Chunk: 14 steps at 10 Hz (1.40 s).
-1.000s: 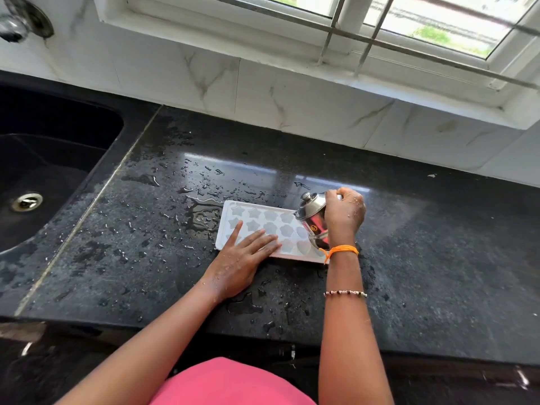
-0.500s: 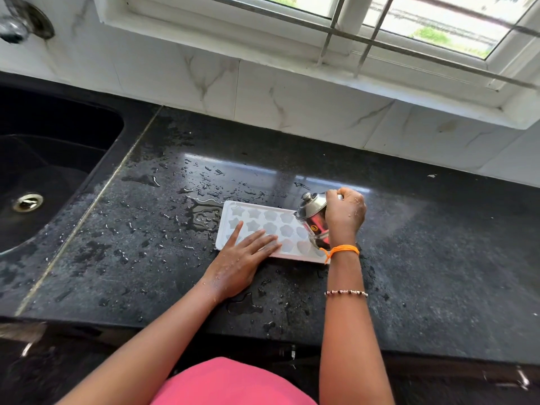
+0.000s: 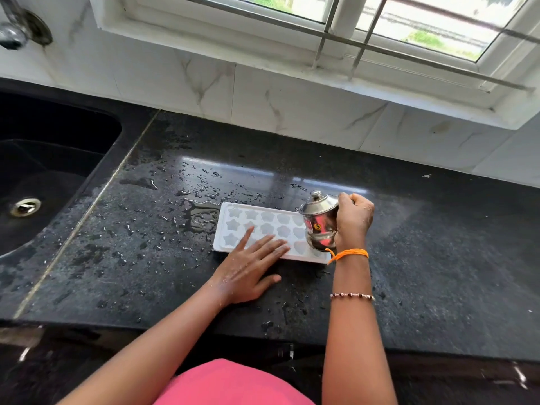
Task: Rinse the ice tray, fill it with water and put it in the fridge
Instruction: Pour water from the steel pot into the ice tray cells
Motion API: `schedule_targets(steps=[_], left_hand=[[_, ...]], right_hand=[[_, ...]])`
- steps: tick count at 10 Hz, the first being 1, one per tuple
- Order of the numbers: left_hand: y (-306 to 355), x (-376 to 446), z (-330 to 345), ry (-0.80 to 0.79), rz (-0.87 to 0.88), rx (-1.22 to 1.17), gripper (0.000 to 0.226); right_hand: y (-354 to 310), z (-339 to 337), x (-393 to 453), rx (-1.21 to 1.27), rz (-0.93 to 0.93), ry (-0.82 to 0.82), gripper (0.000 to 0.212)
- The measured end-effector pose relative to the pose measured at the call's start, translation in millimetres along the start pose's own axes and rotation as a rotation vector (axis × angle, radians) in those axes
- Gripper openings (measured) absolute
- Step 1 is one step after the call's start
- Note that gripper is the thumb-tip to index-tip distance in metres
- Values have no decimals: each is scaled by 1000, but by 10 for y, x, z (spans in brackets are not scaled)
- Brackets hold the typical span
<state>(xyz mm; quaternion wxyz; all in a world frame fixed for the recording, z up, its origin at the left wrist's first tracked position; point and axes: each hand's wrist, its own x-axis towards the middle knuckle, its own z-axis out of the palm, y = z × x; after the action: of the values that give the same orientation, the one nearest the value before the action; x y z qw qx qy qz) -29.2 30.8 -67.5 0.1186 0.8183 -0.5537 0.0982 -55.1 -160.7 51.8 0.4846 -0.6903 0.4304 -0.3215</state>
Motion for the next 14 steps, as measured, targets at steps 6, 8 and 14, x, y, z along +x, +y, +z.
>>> schedule_targets(steps=[6, 8, 14], left_hand=[[111, 106, 97, -38, -12, -51, 62], [107, 112, 97, -31, -16, -54, 62], [110, 110, 101, -30, -19, -76, 62]], right_hand=[[-50, -103, -2, -297, -137, 45, 44], [-27, -76, -2, -321, -151, 49, 42], [14, -117, 17, -328, -198, 71, 33]])
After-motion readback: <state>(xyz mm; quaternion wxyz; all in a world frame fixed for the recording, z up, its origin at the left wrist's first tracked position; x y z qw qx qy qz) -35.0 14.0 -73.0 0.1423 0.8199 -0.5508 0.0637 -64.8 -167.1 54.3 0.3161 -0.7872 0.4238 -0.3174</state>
